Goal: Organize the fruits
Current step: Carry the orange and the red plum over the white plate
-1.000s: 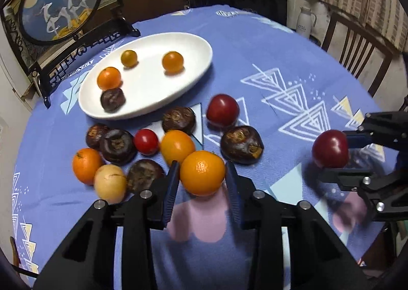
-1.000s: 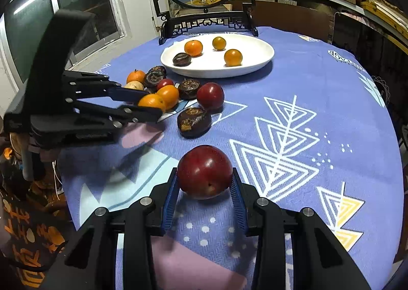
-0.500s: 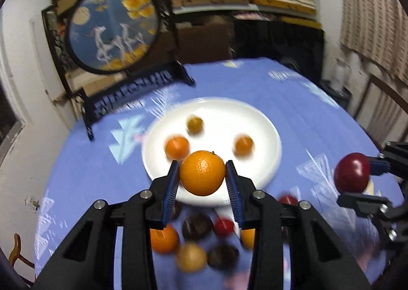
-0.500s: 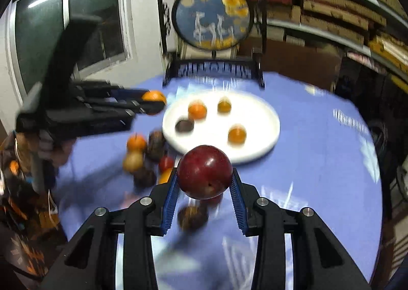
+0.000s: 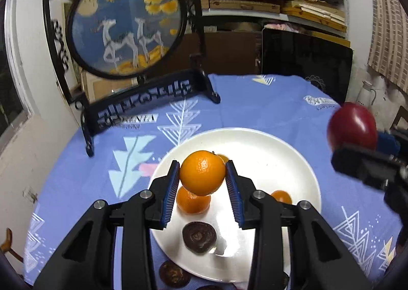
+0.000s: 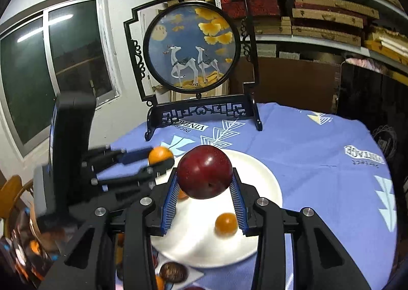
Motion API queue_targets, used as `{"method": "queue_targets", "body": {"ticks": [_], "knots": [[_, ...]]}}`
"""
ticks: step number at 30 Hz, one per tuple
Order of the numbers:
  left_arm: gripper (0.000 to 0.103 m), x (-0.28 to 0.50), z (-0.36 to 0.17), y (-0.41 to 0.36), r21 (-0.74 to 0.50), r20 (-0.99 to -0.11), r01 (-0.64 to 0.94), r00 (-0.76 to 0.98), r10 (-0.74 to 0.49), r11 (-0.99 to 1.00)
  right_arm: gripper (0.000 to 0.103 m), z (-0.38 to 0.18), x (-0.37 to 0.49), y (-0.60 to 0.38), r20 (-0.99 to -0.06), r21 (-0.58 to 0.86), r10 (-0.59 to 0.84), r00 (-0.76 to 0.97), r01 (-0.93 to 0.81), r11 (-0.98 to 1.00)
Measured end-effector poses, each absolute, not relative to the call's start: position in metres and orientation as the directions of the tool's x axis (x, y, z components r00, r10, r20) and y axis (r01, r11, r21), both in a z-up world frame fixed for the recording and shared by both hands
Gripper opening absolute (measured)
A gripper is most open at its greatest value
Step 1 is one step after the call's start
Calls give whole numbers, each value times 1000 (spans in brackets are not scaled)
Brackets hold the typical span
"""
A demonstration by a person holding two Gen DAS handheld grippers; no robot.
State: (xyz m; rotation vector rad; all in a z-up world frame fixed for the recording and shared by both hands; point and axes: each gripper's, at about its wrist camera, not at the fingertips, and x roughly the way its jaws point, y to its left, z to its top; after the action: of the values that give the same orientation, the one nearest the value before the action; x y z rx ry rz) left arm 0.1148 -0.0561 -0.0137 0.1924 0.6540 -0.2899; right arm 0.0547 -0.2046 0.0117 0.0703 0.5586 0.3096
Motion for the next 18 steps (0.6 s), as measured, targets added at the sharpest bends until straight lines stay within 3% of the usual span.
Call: {"method": "queue_targets", "body": {"ticks": [5, 18], "knots": [[36, 122, -38, -64, 130, -664, 337, 728, -170, 933, 40, -5, 71, -200, -519, 181, 331, 789, -277, 944], [36, 123, -50, -69, 169, -674, 343, 724, -145, 924, 40, -36, 87, -209, -567, 217, 312, 762, -227, 949]]}}
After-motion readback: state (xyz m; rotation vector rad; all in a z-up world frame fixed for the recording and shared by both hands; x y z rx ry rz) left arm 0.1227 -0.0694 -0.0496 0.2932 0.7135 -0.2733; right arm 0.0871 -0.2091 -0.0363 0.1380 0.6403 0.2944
